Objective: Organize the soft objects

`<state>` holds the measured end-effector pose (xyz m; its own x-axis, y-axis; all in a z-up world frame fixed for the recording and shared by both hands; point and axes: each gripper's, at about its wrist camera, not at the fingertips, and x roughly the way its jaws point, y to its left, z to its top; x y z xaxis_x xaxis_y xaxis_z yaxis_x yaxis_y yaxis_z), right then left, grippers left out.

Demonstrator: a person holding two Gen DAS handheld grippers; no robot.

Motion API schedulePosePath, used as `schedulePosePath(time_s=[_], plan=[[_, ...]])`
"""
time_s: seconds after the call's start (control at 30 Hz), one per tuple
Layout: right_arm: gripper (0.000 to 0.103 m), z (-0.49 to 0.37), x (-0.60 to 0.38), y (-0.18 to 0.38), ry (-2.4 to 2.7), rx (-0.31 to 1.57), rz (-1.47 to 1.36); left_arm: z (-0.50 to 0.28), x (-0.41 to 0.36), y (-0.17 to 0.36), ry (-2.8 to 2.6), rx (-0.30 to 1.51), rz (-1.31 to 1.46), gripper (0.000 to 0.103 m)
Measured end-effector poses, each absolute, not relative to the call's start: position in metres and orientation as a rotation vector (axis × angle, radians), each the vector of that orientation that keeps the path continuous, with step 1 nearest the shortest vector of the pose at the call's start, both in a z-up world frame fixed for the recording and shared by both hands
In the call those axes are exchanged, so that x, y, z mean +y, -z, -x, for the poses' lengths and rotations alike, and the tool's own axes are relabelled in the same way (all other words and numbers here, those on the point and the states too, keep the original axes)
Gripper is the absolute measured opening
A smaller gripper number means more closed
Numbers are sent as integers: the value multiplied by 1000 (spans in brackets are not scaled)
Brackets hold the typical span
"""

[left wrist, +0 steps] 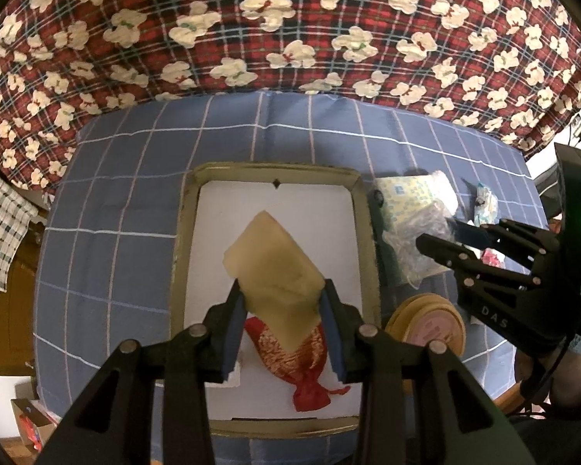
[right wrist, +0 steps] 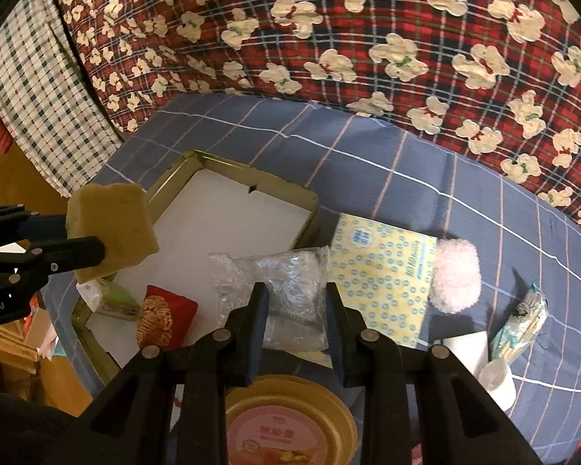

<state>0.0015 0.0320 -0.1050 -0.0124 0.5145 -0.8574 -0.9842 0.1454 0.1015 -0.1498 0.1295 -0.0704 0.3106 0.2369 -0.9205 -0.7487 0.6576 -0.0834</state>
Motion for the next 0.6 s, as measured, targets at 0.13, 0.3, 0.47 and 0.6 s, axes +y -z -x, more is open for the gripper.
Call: schedulePosePath(time_s=[0.13,0.3,0.47,0.6], plan=[[31,7,39,106,-1357,918,674,158,132,72,-712,1065,576,35],[31,17,46,107,-1381,913,689,169,137,74,-732,1064,591,35],[31,25,51,107,-1397,911,699,176,141,76,-741,1064,602,35],[31,29,55,109,-1405,913,707,179,143,78,-743,1068,608,35]])
